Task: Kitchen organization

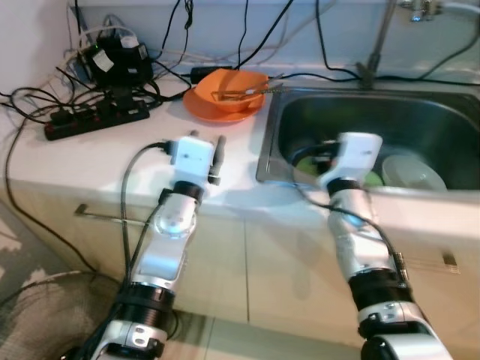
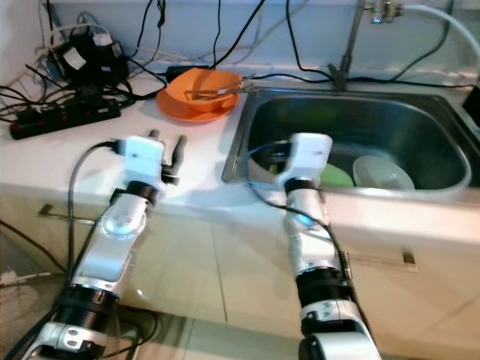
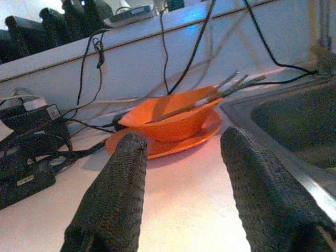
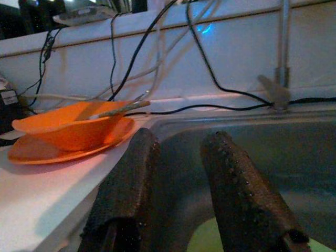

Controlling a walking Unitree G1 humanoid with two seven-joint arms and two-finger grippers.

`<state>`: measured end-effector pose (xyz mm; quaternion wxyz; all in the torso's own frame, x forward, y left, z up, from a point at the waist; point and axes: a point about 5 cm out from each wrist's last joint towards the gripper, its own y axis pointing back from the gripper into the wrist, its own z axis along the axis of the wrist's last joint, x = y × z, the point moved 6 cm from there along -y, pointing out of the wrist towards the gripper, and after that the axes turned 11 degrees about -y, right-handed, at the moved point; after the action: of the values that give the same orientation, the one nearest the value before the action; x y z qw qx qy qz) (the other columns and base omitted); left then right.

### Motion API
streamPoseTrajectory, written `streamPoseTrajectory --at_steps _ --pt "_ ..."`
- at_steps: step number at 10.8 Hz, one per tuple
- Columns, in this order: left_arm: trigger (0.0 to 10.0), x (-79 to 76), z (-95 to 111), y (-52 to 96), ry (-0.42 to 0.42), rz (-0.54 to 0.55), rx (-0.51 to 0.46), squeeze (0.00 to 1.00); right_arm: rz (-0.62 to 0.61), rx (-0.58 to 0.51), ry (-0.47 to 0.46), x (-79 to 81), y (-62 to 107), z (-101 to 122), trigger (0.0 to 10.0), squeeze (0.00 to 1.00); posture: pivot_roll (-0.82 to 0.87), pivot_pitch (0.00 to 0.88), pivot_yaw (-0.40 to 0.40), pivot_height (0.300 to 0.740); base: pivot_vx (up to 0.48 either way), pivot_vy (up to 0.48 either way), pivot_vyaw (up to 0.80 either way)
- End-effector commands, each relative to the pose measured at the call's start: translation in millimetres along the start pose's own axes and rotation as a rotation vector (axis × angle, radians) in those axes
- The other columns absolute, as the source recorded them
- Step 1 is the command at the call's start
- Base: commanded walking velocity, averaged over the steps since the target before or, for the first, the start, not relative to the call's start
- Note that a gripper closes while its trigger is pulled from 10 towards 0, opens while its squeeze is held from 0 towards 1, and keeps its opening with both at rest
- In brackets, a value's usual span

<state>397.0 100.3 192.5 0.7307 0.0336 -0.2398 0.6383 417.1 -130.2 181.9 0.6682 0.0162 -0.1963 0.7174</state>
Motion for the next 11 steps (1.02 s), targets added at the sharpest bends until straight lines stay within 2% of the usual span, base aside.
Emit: streamPoseTrajectory --at_steps 1,3,6,9,11 --pt "10.0 14.0 -1.5 0.2 -0.014 0.033 0.005 0.0 0.033 0.003 -0.027 16.6 -3.3 -0.1 10.0 0.0 0.16 0.0 0.071 0.74 0.0 0.0 0.0" --pt "10.0 18.1 -2.4 -1.2 -0.017 0.044 0.012 0.0 0.033 0.006 -0.024 16.0 -2.3 -1.1 10.0 0.0 0.16 0.0 0.074 0.74 0.0 0.0 0.0" --pt "10.0 19.0 -2.9 -1.4 -0.019 0.042 0.017 0.0 0.037 0.002 -0.009 16.7 -2.5 -0.4 10.0 0.0 0.16 0.0 0.075 0.74 0.252 0.0 0.0" --pt "10.0 19.8 -3.2 -1.8 -0.022 0.044 0.02 0.0 0.023 0.005 -0.041 13.4 -3.0 -0.3 10.0 0.0 0.16 0.0 0.072 0.74 0.286 0.0 0.0" --pt "10.0 19.7 -2.9 -2.2 -0.024 0.044 0.019 0.0 0.035 0.001 -0.008 14.7 -3.4 0.8 10.0 0.0 0.16 0.0 0.071 0.74 0.289 0.0 0.0"
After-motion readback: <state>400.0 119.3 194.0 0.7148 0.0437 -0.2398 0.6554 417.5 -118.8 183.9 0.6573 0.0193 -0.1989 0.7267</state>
